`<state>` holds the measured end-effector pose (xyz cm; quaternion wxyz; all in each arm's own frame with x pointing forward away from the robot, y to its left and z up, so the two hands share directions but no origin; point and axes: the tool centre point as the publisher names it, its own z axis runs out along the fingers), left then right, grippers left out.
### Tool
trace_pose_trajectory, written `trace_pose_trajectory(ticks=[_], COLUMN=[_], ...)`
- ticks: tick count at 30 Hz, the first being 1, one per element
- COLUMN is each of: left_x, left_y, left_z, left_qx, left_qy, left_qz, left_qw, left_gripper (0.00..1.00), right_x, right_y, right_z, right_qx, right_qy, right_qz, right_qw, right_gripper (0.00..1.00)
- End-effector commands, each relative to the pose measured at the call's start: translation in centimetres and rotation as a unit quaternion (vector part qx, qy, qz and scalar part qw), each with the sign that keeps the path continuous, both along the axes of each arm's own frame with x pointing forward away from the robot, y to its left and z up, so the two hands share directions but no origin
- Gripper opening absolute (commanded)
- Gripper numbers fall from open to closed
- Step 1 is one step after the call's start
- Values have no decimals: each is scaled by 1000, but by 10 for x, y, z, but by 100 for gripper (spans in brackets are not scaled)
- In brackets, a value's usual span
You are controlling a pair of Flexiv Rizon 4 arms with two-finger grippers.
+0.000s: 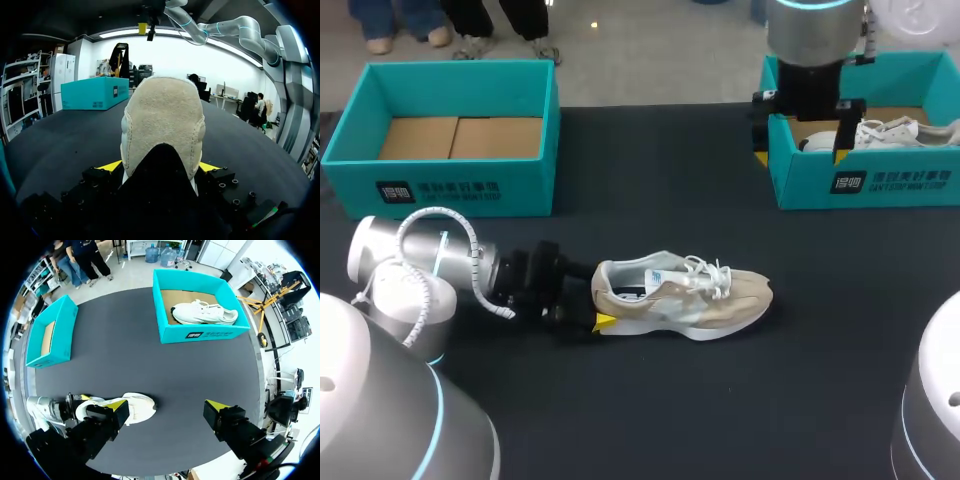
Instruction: Take the shoe out of the shoebox, open the shoe tongue, remove and reinsert the insole, then place the shoe into the shoebox
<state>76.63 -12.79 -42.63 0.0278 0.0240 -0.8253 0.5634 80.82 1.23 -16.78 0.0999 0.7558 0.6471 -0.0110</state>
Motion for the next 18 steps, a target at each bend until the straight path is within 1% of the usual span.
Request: trace_pose_trajectory(ticks=[1, 7, 11, 15, 18], left_x=[-1, -1, -1, -1, -1], left_y=[2, 2, 2, 2, 2], left_z=[-3, -3, -3, -3, -3], left_qx=[2, 2, 2, 2, 2], left_qy=[0, 0, 0, 0, 0], left_qz=[0, 0, 0, 0, 0], left_qw=[1000, 1000, 1000, 1000, 1000], left_gripper=[0, 0, 0, 0, 0], right_x=[-17, -44, -58, -67, -67], right_y=[22, 57, 75, 86, 86], right_z=[1, -2, -6, -13, -13], right_qx=[-9, -7, 8, 18, 18], right_qy=[6, 14, 23, 37, 37], right_qz=[4, 24, 37, 46, 46], right_qw=[1000, 1000, 999, 998, 998], right_gripper=[100, 100, 100, 100, 100])
